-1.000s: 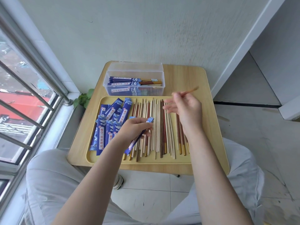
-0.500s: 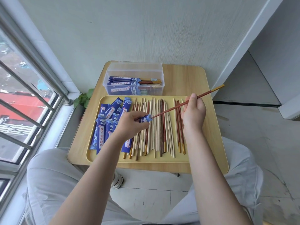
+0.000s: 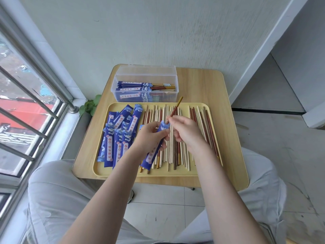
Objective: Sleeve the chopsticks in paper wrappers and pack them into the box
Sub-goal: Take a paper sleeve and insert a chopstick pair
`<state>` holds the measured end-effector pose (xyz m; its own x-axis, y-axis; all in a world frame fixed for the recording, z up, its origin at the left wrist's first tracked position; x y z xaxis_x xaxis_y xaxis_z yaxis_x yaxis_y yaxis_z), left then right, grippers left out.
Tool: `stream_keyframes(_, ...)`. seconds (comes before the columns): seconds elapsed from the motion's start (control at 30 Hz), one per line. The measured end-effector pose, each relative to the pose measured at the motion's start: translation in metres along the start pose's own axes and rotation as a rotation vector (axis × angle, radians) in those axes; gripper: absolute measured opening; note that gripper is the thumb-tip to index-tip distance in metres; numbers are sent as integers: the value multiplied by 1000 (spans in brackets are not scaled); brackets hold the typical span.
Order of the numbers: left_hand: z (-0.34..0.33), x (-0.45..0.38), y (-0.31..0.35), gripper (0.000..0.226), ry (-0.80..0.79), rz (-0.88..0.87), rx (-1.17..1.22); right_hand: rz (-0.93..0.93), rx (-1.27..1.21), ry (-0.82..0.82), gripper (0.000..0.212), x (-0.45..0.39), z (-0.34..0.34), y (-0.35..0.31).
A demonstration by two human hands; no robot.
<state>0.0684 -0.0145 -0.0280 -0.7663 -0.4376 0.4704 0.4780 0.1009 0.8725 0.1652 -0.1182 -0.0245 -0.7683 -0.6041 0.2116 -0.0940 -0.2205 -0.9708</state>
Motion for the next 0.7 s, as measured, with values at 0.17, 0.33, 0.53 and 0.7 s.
stream_keyframes(0.17,2,-11,-32,13,17,182,120,6,723,46,20,-3,19,16)
stream_keyframes(0.33,-13,-11,-51,13,-11,297,322,-109,1064,-19,7,1,9,38)
stream_keyframes(0.53,-13,-14,-60,20,-6,315,368,-90,1085,24,48,4,4,33)
stream_keyframes(0.7,-12,-13,-60,29,9,350,381,-108,1093,8,46,4,0,33)
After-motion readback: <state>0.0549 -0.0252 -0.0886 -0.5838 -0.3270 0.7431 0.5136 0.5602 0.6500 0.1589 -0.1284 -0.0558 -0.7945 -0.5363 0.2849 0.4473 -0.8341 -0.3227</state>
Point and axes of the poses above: each hand's wrist, its own x-axis away from the middle knuckle, its own z-axis out of the back of the hand, y = z × x, the point moved 6 cm from there along -x, towards the middle knuckle, and after that the axes turned 9 degrees about z, right-handed, at the moved point
